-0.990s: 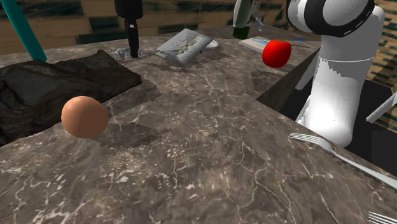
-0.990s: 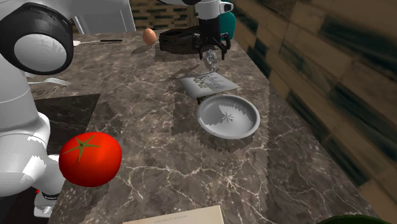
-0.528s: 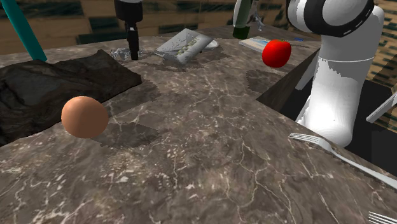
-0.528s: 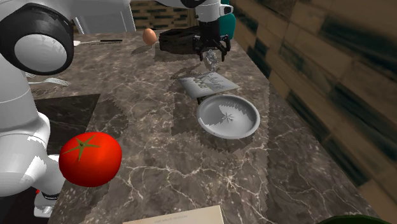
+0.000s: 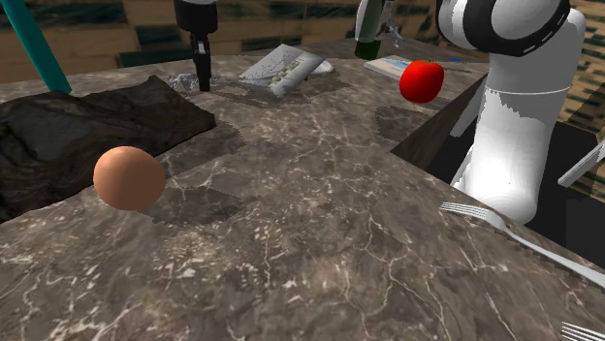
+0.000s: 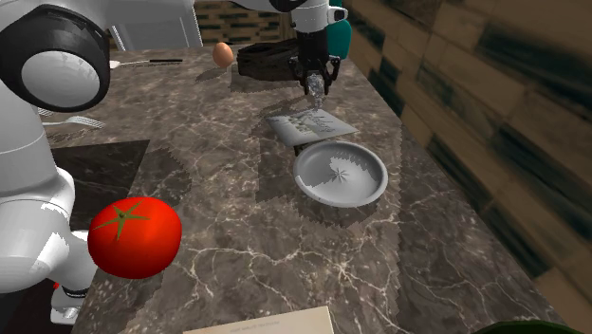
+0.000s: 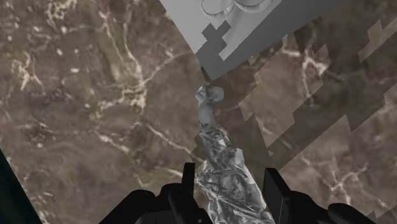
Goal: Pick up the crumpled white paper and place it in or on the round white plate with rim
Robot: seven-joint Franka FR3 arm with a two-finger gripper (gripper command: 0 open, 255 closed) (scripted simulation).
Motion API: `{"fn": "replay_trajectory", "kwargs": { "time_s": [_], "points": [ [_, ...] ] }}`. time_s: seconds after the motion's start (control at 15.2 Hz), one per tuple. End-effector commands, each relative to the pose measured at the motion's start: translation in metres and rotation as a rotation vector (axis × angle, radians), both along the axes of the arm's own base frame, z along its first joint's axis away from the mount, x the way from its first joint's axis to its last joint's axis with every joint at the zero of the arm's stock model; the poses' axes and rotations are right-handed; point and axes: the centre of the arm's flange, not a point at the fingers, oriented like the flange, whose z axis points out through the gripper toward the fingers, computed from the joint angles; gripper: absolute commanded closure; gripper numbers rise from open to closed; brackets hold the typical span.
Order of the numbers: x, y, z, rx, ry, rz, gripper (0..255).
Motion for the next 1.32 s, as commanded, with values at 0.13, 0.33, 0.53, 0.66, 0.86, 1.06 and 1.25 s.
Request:
{"fn": "replay_trajectory", "kwargs": {
  "time_s": [0.13, 0.33, 0.53, 0.66, 0.86, 1.06, 1.25],
  "points": [
    [0.000, 0.000, 0.000, 0.000, 0.000, 0.000, 255],
    [0.000, 0.000, 0.016, 0.000, 0.000, 0.000, 255],
    [0.000, 0.000, 0.031, 0.000, 0.000, 0.000, 255],
    [0.000, 0.000, 0.042, 0.000, 0.000, 0.000, 255],
    [0.000, 0.000, 0.058, 0.000, 0.000, 0.000, 255],
    [0.000, 0.000, 0.074, 0.000, 0.000, 0.000, 255],
    [0.000, 0.000, 0.090, 0.000, 0.000, 0.000, 255]
  ]
}}
